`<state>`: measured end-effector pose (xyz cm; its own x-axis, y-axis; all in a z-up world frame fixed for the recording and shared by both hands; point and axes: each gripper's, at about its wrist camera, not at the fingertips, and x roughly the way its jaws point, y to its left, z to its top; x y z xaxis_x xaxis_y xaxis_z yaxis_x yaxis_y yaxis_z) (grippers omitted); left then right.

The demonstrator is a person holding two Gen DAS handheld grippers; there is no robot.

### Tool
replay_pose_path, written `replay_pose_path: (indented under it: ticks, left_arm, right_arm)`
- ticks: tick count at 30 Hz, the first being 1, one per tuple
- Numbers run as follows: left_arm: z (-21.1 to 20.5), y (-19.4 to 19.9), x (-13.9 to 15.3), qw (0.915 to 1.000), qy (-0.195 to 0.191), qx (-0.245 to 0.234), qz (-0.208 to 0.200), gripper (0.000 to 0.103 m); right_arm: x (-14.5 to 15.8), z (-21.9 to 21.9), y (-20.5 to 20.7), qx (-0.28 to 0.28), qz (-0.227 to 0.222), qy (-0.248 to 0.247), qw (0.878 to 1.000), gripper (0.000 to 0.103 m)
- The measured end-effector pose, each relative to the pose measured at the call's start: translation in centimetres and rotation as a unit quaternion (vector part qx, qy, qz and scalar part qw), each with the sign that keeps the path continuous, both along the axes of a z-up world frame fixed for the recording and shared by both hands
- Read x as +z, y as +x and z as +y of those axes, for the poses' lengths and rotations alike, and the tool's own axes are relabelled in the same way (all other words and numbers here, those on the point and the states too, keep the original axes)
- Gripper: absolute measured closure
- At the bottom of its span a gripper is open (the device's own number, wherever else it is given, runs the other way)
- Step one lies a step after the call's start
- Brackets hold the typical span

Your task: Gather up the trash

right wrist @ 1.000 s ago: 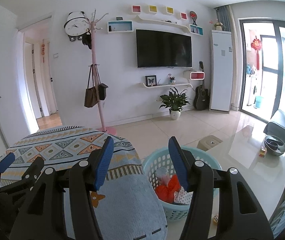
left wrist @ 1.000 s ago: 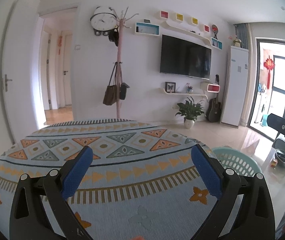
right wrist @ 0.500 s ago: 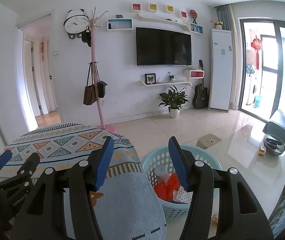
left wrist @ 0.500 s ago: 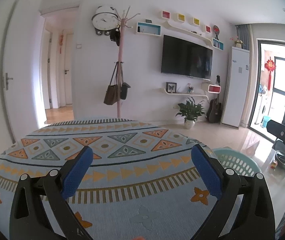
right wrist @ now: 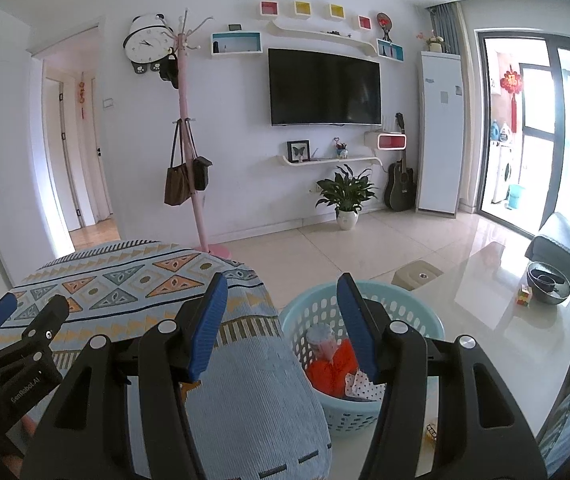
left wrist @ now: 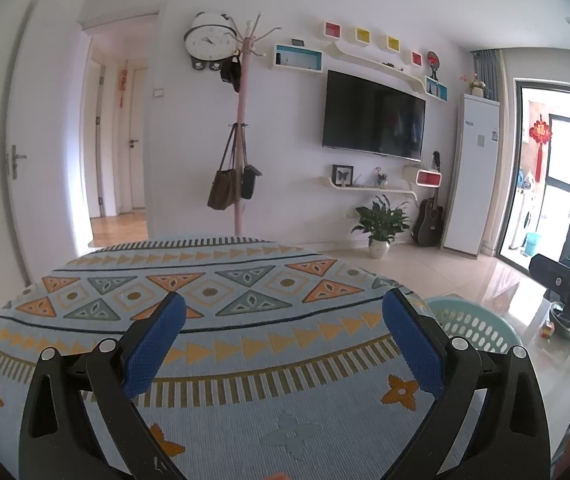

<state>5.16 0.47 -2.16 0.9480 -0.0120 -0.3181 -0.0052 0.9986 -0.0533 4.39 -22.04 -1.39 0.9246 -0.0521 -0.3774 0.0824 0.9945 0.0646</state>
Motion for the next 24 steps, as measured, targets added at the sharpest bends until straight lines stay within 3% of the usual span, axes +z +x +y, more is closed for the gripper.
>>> replay_pose_path:
  ticks: [24]
  left_arm:
    - [-0.14, -0.02, -0.08, 1.0000, 0.000, -0.003, 0.004, 0.008]
  right_arm:
    - [-0.33, -0.05, 0.13, -0.005, 0.005, 0.001, 1.000, 0.050]
